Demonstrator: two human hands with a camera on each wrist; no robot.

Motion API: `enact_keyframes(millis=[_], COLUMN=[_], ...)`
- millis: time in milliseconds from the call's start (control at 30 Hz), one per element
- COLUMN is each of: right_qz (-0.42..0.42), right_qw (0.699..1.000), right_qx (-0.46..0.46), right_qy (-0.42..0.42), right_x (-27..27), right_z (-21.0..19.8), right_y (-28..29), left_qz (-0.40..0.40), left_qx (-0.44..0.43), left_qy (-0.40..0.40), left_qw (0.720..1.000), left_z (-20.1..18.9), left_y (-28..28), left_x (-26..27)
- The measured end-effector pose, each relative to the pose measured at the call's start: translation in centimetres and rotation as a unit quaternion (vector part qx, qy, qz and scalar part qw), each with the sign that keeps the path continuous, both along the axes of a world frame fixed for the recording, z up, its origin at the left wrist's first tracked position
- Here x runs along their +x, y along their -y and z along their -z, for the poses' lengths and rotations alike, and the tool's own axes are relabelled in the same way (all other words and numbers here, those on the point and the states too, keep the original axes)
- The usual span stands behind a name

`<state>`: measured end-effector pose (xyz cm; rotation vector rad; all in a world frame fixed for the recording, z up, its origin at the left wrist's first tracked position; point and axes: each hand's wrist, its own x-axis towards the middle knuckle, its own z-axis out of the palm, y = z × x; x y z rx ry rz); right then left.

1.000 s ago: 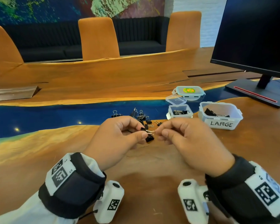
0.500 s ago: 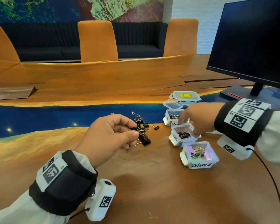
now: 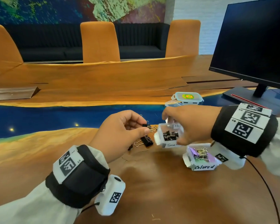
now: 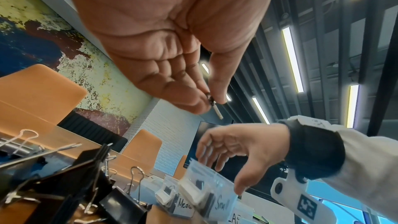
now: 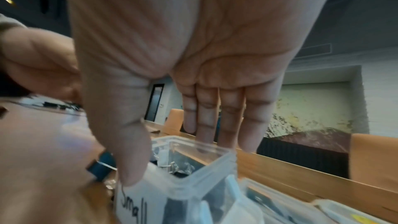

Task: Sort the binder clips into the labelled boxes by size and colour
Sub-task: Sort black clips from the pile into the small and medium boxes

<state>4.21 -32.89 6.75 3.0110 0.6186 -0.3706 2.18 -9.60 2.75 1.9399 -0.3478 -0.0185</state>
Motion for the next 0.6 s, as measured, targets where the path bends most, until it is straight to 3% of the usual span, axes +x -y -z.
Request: enact_keyframes(millis=[200,433,600], right_qz=[-0.039,0.087,0.11], right_qw=[0.999,0.996,0.989], right_qx=[0.037,-0.012,-0.088], right_qy=[-0.009,-0.008,-0.037], right_x=[-1.2,1.6,3.2], right_z=[0.4,0.9,1.8], right_y=[-2.1,2.5,3.6], left_qz=[-0.003,-0.071,-0.084], left_qx=[0.077,0.075,0.09], left_qy=[0.05,0.026,0.012], left_qw=[0.996,0.994,0.992], left_z=[0.2,0.5,0.9], left_y=[1.7,-1.7,-2.8], left_x=[0.3,1.8,1.6])
